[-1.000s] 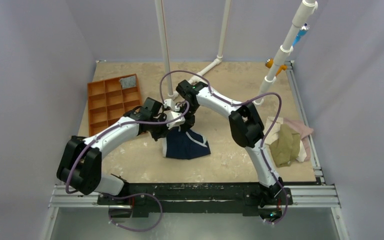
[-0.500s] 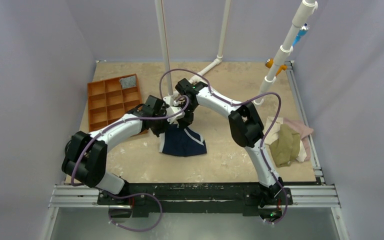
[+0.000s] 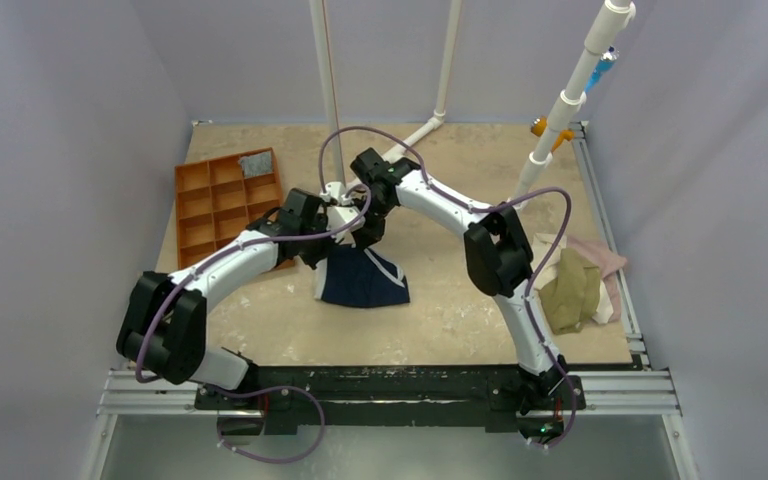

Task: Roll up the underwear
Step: Fold the underwear at the center of the board.

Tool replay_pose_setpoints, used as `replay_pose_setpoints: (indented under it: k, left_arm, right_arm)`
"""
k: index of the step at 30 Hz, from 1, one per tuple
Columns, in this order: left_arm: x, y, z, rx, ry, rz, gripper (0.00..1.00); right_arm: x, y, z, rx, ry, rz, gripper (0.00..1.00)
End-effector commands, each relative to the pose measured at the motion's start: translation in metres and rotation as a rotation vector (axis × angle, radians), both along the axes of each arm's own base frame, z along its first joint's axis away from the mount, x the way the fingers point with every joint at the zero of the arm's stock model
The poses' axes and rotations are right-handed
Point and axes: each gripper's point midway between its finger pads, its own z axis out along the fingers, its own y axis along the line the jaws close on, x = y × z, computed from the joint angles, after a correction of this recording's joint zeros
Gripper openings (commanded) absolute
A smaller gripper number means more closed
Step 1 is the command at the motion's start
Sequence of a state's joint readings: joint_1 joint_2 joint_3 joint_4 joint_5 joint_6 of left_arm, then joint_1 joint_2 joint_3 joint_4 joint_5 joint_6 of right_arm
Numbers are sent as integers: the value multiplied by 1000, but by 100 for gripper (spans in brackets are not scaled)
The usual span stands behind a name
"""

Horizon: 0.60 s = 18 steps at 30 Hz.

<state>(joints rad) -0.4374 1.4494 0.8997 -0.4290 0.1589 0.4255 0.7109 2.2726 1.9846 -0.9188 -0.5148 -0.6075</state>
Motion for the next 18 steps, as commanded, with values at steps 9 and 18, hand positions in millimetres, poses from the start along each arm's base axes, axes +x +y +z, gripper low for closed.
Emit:
replay_pose_setpoints:
  k: [9, 18]
  left_arm:
    - [8, 31, -3, 20, 4, 158, 0]
    - [9, 47, -18, 89, 58, 212, 0]
  right_arm:
    - [34, 22, 47, 105, -114, -35, 8]
    - [51, 40, 28, 138, -119, -66, 11]
